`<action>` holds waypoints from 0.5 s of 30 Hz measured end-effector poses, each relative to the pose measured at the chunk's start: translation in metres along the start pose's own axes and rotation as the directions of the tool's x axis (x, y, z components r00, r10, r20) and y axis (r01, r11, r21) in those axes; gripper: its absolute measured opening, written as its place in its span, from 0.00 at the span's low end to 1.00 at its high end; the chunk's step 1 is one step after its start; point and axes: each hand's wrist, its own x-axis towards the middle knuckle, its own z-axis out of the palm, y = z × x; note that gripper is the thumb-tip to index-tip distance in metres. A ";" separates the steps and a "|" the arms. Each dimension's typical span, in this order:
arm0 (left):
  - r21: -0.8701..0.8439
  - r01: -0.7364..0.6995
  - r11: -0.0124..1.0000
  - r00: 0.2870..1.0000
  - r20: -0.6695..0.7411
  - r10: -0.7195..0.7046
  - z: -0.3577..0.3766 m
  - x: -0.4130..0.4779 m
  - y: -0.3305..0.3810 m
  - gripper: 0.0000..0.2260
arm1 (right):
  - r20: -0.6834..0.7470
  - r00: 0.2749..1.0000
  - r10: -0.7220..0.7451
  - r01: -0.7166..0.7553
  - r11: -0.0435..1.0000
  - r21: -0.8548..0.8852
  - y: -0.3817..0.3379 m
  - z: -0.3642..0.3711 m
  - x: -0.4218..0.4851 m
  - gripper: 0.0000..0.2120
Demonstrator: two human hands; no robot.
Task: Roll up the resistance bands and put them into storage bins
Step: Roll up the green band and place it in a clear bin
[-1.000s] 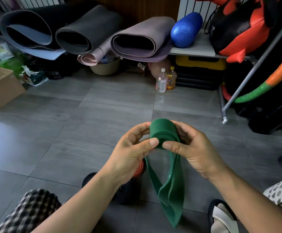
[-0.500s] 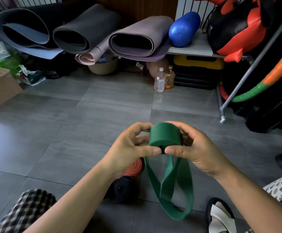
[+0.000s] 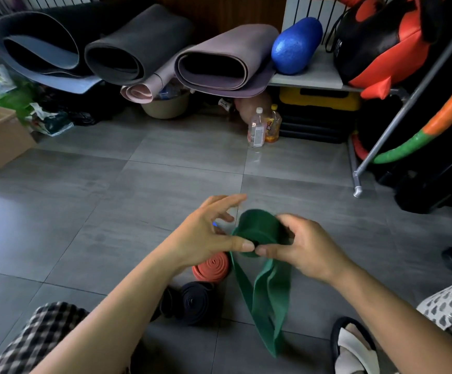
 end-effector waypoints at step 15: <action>-0.758 -0.192 0.623 0.981 -0.135 0.137 0.014 -0.008 0.002 0.25 | -0.069 0.983 -0.172 0.181 0.803 0.569 -0.009 0.003 -0.001 0.28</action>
